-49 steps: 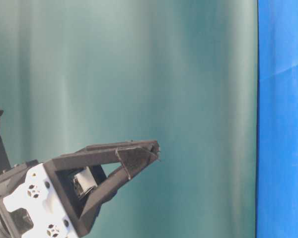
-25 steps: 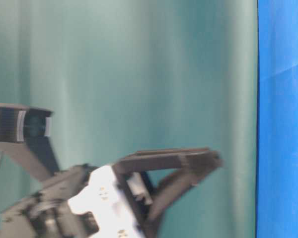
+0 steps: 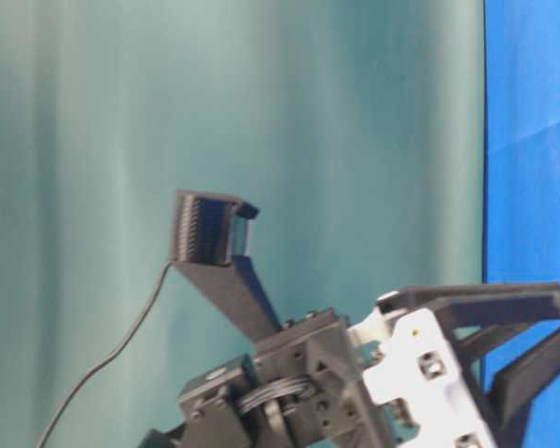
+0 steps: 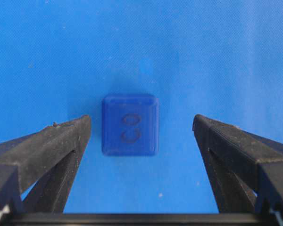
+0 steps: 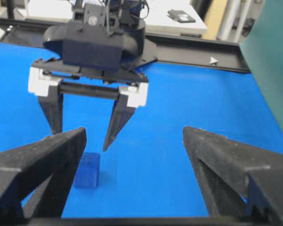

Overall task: Handover the blue block to the right arm after grasping it with the left arm, then place it in the designated position.
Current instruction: 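Lower the open left gripper over the blue cube, then close the left gripper on the blue cube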

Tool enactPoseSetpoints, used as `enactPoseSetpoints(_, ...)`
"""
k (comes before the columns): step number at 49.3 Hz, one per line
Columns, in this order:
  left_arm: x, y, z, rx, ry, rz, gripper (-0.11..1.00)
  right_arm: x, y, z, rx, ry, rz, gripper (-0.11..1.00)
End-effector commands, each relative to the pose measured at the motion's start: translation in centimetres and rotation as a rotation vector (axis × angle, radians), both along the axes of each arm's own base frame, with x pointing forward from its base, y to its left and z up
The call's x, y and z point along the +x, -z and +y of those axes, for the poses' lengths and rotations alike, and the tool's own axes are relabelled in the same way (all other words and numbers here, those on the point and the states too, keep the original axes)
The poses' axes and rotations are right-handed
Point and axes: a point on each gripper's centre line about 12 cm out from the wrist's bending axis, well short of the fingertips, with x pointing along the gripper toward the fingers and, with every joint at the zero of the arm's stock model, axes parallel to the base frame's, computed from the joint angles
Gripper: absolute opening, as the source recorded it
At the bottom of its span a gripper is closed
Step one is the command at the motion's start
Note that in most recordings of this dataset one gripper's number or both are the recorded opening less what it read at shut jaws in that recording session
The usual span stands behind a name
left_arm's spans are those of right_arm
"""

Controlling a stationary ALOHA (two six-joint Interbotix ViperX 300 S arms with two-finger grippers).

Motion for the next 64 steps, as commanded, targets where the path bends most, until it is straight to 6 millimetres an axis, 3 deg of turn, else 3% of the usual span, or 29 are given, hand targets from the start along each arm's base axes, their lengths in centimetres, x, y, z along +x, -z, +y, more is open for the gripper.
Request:
enactPoseSetpoints(1,0.4,-0.6,-0.4,-0.003,0.009,-0.037,0.93,0.2,-1.0,-0.1,0.001,0.005,-0.025,0.97)
enactPoseSetpoints(25,0.5,4.8,-0.4,0.003,0.008,0.037,0.93,0.3,-0.8,-0.1,0.001,0.005,-0.020,0.97)
enactPoseSetpoints(43,0.8,5.1,-0.3,0.004,0.009,0.007,0.90,0.4,-0.6,-0.1,0.003,0.005,-0.009,0.97)
enactPoseSetpoints(49,0.7,5.1,-0.3,0.013,0.018,0.014,0.78,0.4,-0.6,-0.1,0.001,0.005,-0.011,0.97)
enactPoseSetpoints(55,0.5,5.2,-0.3,0.018,0.025,0.029,0.47,0.4,-0.7,-0.2,0.001,0.007,-0.015,0.97)
enactPoseSetpoints(64,0.5,5.2,0.1,0.016,0.012,0.040,0.46,0.4,-0.7,-0.1,0.001,0.005,-0.012,0.97)
